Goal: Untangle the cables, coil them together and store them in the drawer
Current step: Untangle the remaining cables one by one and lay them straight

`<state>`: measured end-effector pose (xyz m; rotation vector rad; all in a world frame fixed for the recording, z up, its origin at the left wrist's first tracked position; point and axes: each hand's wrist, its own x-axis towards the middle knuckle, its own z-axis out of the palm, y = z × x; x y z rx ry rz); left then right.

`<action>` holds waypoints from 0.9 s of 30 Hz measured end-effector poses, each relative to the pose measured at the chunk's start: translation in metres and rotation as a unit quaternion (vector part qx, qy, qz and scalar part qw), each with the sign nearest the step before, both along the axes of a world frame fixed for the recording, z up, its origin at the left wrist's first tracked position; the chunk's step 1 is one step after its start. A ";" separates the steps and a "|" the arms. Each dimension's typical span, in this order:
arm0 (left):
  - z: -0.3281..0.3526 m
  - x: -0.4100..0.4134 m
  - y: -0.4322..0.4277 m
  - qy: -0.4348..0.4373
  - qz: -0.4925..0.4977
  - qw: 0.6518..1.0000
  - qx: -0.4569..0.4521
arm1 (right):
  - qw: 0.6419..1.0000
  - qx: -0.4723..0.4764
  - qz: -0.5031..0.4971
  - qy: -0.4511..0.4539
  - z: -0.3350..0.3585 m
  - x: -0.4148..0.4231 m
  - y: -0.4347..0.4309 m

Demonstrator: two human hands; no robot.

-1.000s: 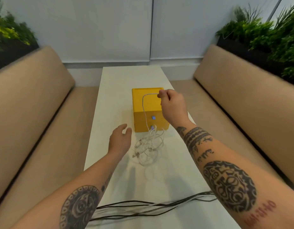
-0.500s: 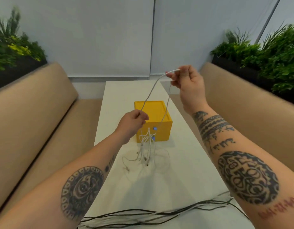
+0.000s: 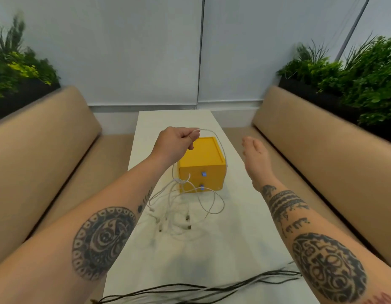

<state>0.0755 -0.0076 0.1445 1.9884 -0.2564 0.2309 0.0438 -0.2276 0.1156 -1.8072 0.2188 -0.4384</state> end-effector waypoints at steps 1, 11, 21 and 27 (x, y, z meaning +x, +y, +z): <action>0.000 0.000 -0.003 -0.004 -0.012 0.999 0.033 | 0.998 -0.032 0.034 -0.046 0.008 -0.002 0.007; -0.010 -0.005 0.001 0.004 -0.046 0.989 0.140 | 0.983 -0.109 0.147 -0.019 0.031 0.011 0.032; -0.057 -0.002 0.019 0.050 -0.017 0.963 0.263 | 0.986 0.045 0.078 -0.141 0.046 0.005 0.003; -0.033 0.002 0.012 0.061 0.016 0.996 -0.066 | 0.994 -0.071 0.026 -0.082 0.024 0.005 -0.023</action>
